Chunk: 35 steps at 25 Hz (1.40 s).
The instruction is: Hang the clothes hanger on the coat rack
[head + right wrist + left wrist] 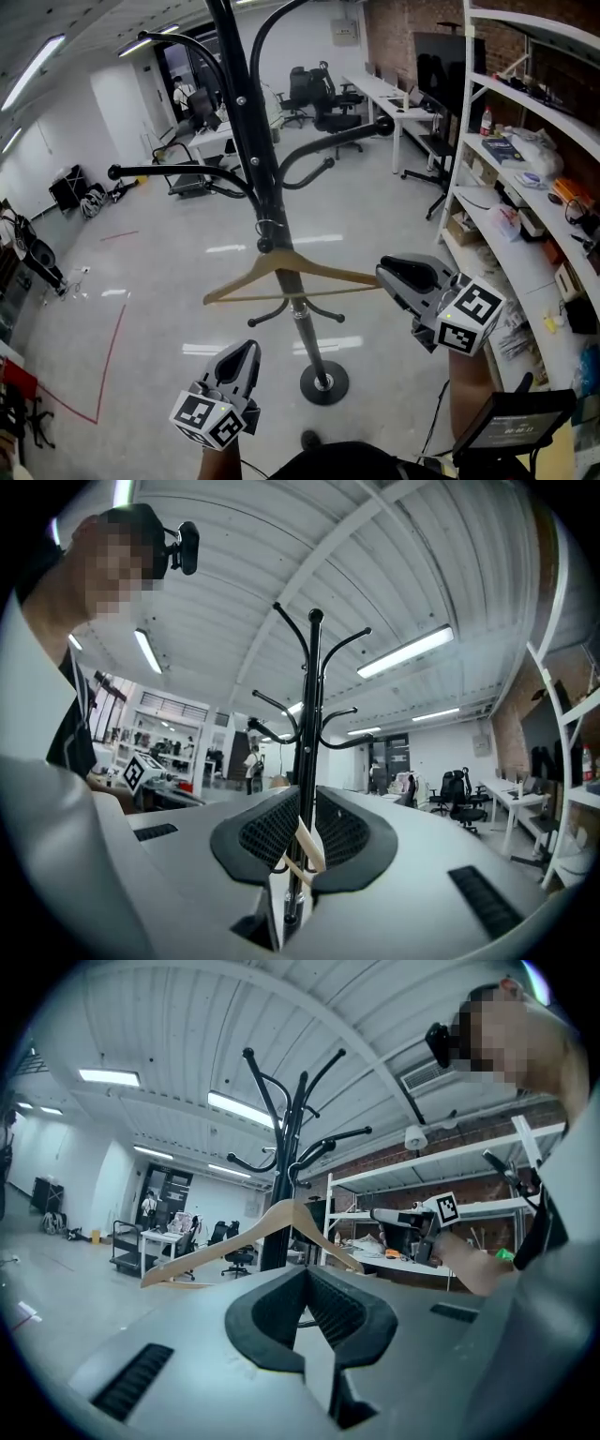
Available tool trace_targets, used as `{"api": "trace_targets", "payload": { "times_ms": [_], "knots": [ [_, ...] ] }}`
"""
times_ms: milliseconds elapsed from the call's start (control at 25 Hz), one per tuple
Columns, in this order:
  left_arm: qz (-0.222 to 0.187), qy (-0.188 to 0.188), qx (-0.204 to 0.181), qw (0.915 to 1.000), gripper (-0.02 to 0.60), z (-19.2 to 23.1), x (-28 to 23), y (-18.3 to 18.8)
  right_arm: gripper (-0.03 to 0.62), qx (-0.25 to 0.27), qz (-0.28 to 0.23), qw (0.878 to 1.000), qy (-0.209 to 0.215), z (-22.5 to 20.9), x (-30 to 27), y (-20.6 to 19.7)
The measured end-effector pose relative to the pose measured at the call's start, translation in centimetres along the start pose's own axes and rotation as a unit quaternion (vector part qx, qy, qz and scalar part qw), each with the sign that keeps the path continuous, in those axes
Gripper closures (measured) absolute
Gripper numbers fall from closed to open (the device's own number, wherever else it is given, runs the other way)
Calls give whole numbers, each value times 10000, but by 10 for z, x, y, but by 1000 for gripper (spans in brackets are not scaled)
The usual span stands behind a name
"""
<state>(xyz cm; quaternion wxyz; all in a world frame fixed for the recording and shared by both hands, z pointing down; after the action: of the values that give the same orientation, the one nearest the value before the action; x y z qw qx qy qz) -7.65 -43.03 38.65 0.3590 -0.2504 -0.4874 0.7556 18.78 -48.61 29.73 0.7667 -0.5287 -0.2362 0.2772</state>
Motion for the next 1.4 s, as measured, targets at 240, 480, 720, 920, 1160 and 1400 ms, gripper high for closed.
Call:
{"api": "trace_targets", "payload": {
  "times_ms": [240, 480, 720, 920, 1160, 1400],
  "knots": [
    [-558, -152, 324, 9978, 581, -32, 16, 15, 585, -359, 30, 9992, -173, 21, 35, -8],
    [-438, -83, 197, 9988, 581, -54, 39, -4, 586, -610, 296, 9976, -133, 55, 54, -22],
    [-423, -201, -135, 9988, 581, -66, 70, -11, 586, -624, 337, 9974, -135, 92, 62, -10],
    [-540, -465, -236, 9972, 581, -75, 113, -7, 586, -679, 321, 9968, -281, 140, 67, 13],
    [-430, -500, 472, 9967, 581, -67, 196, -38, 586, -759, 677, 9939, -437, 231, 89, 31],
    [-182, -649, 557, 9962, 581, -77, 258, -59, 586, -775, 937, 9914, -481, 301, 118, 49]
  ]
}}
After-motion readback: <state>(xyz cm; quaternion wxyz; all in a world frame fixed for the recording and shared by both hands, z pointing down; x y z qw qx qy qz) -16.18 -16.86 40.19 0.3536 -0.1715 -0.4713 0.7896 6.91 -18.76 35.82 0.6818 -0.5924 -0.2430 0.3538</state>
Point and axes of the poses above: the fingertips, and each gripper's own axes: x backward along the fingers, z to its left, y out of its top, the point moved 3 cm from there along x, backward along the fingers, and after that the axes turned 15 degrees about x, right-handed, at the moved point
